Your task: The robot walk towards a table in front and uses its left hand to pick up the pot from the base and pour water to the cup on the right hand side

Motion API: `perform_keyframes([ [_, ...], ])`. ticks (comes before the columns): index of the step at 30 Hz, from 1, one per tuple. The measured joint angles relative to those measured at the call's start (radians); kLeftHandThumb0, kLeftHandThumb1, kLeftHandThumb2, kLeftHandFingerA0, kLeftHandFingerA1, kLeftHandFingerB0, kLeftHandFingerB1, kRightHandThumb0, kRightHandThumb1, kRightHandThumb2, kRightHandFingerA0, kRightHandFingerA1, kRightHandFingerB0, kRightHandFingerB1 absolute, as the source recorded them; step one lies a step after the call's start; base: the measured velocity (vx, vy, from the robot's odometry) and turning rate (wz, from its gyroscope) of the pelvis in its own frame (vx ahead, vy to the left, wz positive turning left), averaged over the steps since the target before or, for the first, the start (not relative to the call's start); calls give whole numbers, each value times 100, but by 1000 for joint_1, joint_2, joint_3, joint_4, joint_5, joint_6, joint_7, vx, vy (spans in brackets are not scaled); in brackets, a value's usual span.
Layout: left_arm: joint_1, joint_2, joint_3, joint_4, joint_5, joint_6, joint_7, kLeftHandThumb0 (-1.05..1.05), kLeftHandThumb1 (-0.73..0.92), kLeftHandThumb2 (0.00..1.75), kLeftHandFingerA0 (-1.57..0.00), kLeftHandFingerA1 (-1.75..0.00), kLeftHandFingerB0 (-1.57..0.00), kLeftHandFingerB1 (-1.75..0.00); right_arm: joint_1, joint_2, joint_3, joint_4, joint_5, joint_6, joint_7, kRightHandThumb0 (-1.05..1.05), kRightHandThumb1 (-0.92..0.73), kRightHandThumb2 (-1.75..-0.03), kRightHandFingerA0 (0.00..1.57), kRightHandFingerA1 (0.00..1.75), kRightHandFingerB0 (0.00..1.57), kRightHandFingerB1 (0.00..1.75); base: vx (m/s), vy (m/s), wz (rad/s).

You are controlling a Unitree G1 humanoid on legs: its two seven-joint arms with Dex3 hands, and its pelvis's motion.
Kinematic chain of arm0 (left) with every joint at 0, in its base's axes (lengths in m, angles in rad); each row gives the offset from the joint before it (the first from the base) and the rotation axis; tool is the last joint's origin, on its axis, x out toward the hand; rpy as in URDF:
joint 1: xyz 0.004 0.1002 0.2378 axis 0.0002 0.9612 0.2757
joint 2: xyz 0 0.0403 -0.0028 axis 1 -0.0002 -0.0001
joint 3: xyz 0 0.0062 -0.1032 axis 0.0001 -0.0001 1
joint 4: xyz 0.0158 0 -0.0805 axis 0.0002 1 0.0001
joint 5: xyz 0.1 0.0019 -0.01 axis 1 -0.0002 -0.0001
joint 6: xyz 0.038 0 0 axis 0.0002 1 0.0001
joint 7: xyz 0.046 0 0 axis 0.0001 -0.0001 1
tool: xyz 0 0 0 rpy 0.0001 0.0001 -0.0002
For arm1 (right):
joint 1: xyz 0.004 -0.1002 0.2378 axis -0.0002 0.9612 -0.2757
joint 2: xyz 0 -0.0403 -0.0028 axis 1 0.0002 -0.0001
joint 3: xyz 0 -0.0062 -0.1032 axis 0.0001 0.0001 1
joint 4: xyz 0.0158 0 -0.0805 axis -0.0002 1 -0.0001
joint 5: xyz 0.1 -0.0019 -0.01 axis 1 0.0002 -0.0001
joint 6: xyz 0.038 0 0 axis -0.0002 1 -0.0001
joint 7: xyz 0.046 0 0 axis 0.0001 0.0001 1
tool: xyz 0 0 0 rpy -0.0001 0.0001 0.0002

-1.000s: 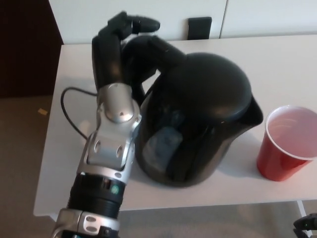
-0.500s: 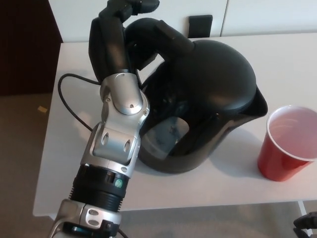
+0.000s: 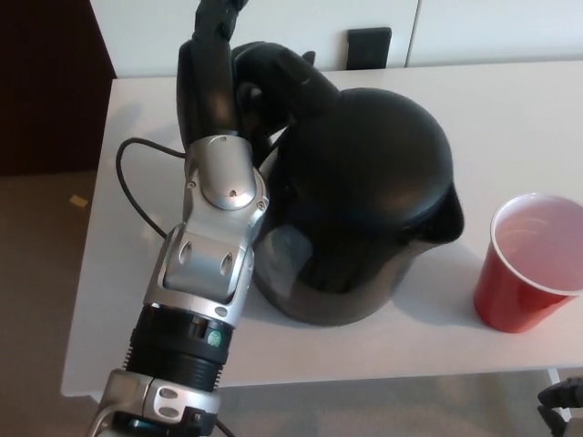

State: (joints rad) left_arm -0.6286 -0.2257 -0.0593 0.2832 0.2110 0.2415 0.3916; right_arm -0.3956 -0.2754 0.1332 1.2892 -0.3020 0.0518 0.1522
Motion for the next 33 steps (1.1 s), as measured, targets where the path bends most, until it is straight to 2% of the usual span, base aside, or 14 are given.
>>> perform_keyframes([
  [10,5,33,-1,51,-11,-1,-40,-50,44,67,-24,-41,-18,-36,-2,-1,-2,-3,1,-3,7,-52,-91,-67,22,62,20,49,0,0,0],
  [15,6,60,1,66,-16,-9,-52,-50,45,68,-21,-41,-13,-35,-3,-1,-12,-3,7,-5,11,-53,-90,-67,26,62,22,49,0,0,0],
  [23,0,174,-65,85,15,7,-108,-54,43,68,-22,-41,-12,-34,-13,-1,-17,-3,9,-5,13,-52,-90,-66,22,60,20,49,0,0,0],
  [24,-1,190,-74,87,17,10,-120,-54,42,66,-18,-39,-12,-34,-13,-1,-17,-3,9,-5,14,-51,-91,-67,23,62,20,49,0,0,0],
  [25,-2,203,-80,89,19,13,-130,-29,29,85,-1,-49,0,-47,-14,-1,-17,-3,9,-5,14,-51,-91,-67,23,62,20,49,0,0,0],
  [28,-12,259,-105,96,21,23,-184,-30,26,84,-1,-49,0,-47,-17,-1,-17,-3,9,-5,17,-51,-90,-66,23,61,20,49,0,0,0],
  [29,-16,277,-111,96,21,25,-202,-60,39,69,-5,-35,-11,-26,-18,-1,-17,-3,9,-5,18,-51,-90,-66,24,61,21,49,0,0,0],
  [31,-19,311,-124,93,21,27,-239,-62,38,74,-6,-30,-6,-21,-22,-1,-14,-2,8,-5,18,-50,-91,-67,23,60,21,49,0,0,0],
  [32,-19,323,-129,91,21,28,-252,-67,37,82,0,-15,0,-9,-24,-1,-13,-2,8,-5,18,-50,-90,-66,23,60,21,49,0,0,0],
  [33,-20,340,-138,86,21,30,-269,-67,37,82,0,-15,0,-9,-25,-1,-13,-3,8,-5,18,-50,-90,-66,23,60,21,49,0,0,0],
])
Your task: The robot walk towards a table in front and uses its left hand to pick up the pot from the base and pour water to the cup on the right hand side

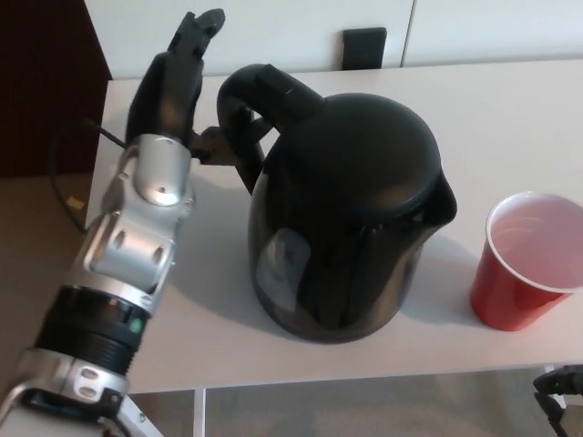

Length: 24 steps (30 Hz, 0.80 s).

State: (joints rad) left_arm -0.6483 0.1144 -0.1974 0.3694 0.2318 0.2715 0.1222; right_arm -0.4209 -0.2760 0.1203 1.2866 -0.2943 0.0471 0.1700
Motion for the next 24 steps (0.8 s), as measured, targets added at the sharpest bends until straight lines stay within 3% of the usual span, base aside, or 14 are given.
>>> perform_keyframes([
  [1,0,9,-5,-3,0,1,-9,-87,46,58,0,-2,0,0,-1,0,0,0,0,0,0,-49,-91,-66,26,62,24,50,0,0,0],
  [4,0,66,-33,-19,0,3,-63,-86,46,56,0,0,0,0,-6,0,2,0,-1,0,0,-49,-90,-69,26,63,28,54,0,0,0],
  [6,0,108,-48,-34,-1,4,-100,-92,42,64,0,0,0,0,-8,0,5,0,-3,0,0,-49,-90,-66,25,64,23,51,0,0,0],
  [7,0,129,-55,-45,-1,5,-119,-90,47,56,0,0,0,0,-9,0,7,0,-3,0,0,-49,-90,-66,26,64,24,51,0,0,0],
  [10,2,179,-65,-81,-5,6,-164,-86,46,55,0,0,0,0,-13,0,9,0,-4,-1,0,-50,-89,-66,26,64,24,52,0,0,0],
  [11,4,200,-68,-98,-6,6,-184,-93,43,65,0,0,0,0,-14,0,10,0,-4,-1,0,-49,-88,-66,27,63,26,51,0,0,0],
  [13,8,229,-71,-122,-9,5,-212,-95,44,65,0,0,0,0,-15,0,10,0,-4,-1,0,-47,-87,-65,26,61,27,51,0,0,0],
  [19,77,362,-59,-250,-29,5,-317,-79,50,56,0,0,0,0,-16,0,13,0,-6,-2,0,-50,-89,-66,25,63,24,53,0,0,0],
  [24,229,486,48,-387,-81,5,-405,-80,51,56,0,0,0,0,-14,0,13,1,-7,-5,0,-51,-88,-66,26,62,24,51,0,0,0],
])
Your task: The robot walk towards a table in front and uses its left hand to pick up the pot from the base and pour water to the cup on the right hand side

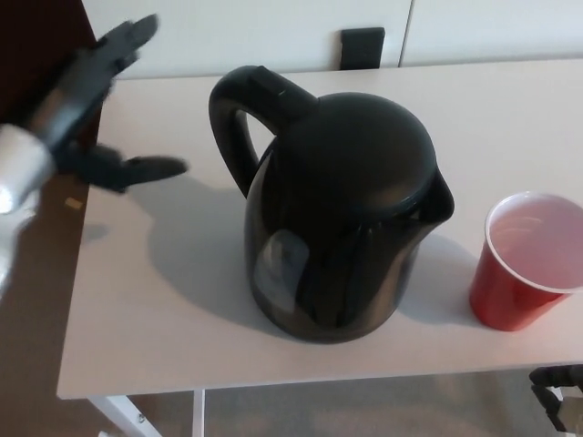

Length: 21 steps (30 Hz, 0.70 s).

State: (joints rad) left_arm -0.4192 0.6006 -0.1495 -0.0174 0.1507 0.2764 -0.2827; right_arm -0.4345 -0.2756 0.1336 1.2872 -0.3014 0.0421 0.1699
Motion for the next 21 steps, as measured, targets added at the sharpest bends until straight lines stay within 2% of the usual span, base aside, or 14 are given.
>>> perform_keyframes([
  [2,82,40,79,-29,-28,-2,-34,-76,51,56,0,0,0,0,5,0,0,0,0,-2,0,-52,-87,-65,22,61,20,49,0,0,0],
  [3,138,58,141,-35,-49,-3,-53,-71,41,70,0,0,0,0,10,0,0,0,0,-2,0,-51,-82,-63,23,63,23,50,0,0,0],
  [4,155,62,159,-36,-55,-3,-59,-63,41,67,0,0,0,0,11,0,0,0,0,-2,0,-54,-79,-64,21,67,17,49,0,0,0],
  [6,232,68,245,-33,-81,-6,-78,-60,44,68,0,0,0,-1,17,0,-6,-1,1,-5,-2,-52,-81,-63,19,65,16,47,0,0,0],
  [9,341,58,365,-1,-112,-16,-87,-64,40,72,0,-8,0,0,32,1,-24,-4,6,-14,-7,-47,-83,-63,22,66,18,48,0,0,0],
  [10,386,50,413,17,-124,-21,-88,-56,48,55,0,-18,0,-3,41,2,-31,-5,8,-17,-10,-46,-84,-63,21,65,16,48,0,0,0],
  [11,432,37,459,37,-136,-24,-89,-56,48,55,0,-18,0,-3,52,2,-38,-6,11,-20,-13,-46,-84,-63,21,65,16,48,0,0,0],
  [12,476,22,499,56,-147,-29,-89,-60,39,72,0,-14,0,-3,66,2,-45,-7,13,-25,-17,-47,-83,-64,25,66,20,47,0,0,0],
  [14,564,-13,573,110,-169,-42,-91,-59,39,72,0,-15,0,-5,104,2,-60,-8,18,-34,-24,-46,-82,-63,21,62,19,46,0,0,0],
  [17,683,-73,645,234,-195,-71,-91,-55,43,79,0,-27,0,-20,180,1,-84,-3,27,-46,-38,-51,-85,-65,23,65,22,51,0,0,0],
  [19,731,-103,664,308,-202,-88,-89,-56,50,84,0,-33,0,-24,221,2,-96,1,32,-50,-43,-49,-84,-64,21,59,22,49,0,0,0],
  [20,751,-115,668,351,-203,-94,-87,-55,53,86,0,-35,0,-26,241,2,-103,3,34,-52,-44,-51,-59,-100,22,59,27,58,0,0,0],
  [21,771,-131,671,410,-205,-106,-85,-57,57,89,0,-30,0,-28,267,2,-111,6,36,-55,-46,-46,-88,-65,24,53,27,45,0,0,0],
])
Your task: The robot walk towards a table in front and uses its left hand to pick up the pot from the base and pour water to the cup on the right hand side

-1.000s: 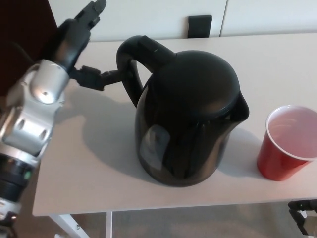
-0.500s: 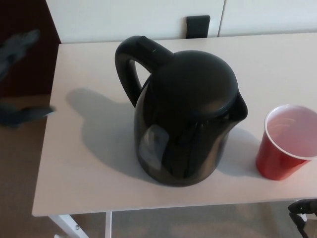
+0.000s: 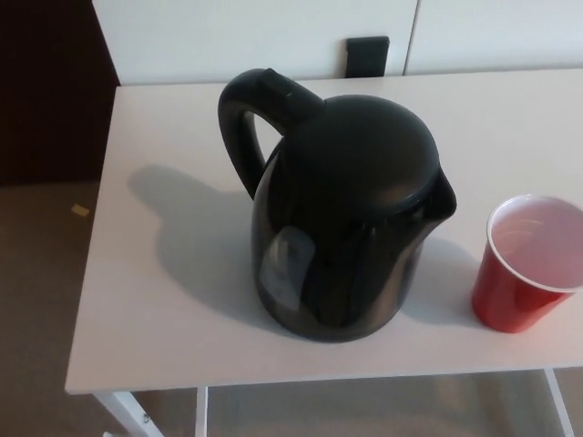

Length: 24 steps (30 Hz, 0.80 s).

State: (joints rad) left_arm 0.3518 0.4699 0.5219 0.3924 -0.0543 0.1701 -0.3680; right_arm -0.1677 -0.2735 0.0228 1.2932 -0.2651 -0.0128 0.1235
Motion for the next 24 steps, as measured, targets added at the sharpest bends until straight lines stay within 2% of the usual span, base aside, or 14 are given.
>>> perform_keyframes([
  [1,13,-11,0,46,0,-8,2,-57,57,89,0,-30,0,-28,20,0,-6,2,1,-2,-3,-46,-88,-65,24,53,27,45,0,0,0],
  [2,21,-19,-2,85,0,-18,4,-53,78,70,-5,-17,-6,-21,36,1,-10,4,2,-4,-6,-47,-89,-66,23,51,26,44,0,0,0],
  [3,28,-27,-8,127,0,-29,7,-53,78,70,-5,-17,-6,-21,56,1,-14,7,3,-7,-9,-47,-89,-66,23,51,26,44,0,0,0],
  [4,36,-38,-25,185,3,-44,10,-47,81,68,-6,-21,-8,-29,83,2,-20,13,5,-9,-13,-50,-91,-67,19,50,27,43,0,0,0],
  [6,40,-49,-52,250,8,-64,13,-47,81,68,-6,-21,-8,-29,114,2,-28,22,7,-10,-17,-50,-91,-67,19,50,27,43,0,0,0],
  [7,41,-56,-73,290,12,-79,14,-45,78,63,-6,-29,-12,-29,130,2,-30,32,7,-8,-19,-47,-92,-67,20,55,30,47,0,0,0],
  [9,22,-60,-131,357,25,-110,15,-44,74,64,-8,-24,-11,-30,148,-1,-30,44,8,-3,-19,-46,-87,-65,19,49,23,42,0,0,0],
  [14,-85,-62,-218,438,40,-165,16,-44,74,65,-6,-21,-10,-29,150,-2,-65,51,27,3,-19,-52,-87,-65,18,47,26,41,0,0,0],
  [15,-100,-62,-225,447,40,-171,17,-42,71,77,-5,-25,-5,-29,150,-2,-71,51,31,3,-19,-53,-87,-65,19,43,23,39,0,0,0],
  [16,-111,-63,-230,454,40,-176,18,-42,71,77,-5,-25,-5,-29,149,-2,-74,51,34,3,-19,-53,-87,-65,19,43,23,39,0,0,0],
  [17,-132,-69,-234,473,39,-186,22,-25,75,115,0,-51,0,-50,148,-2,-78,51,38,4,-20,-53,-86,-65,20,46,22,41,0,0,0],
  [20,-183,-114,-255,552,41,-218,54,-25,75,115,0,-51,0,-50,139,0,-82,47,44,5,-20,-53,-86,-65,20,46,22,41,0,0,0],
  [21,-188,-124,-262,567,42,-225,60,-48,75,63,-19,-33,-19,-29,136,1,-82,45,45,5,-20,-52,-89,-66,17,45,19,38,0,0,0],
  [24,-212,-123,-344,634,80,-244,105,-48,73,62,-20,-33,-19,-29,121,3,-88,33,53,0,-20,-53,-86,-65,21,48,22,40,0,0,0],
])
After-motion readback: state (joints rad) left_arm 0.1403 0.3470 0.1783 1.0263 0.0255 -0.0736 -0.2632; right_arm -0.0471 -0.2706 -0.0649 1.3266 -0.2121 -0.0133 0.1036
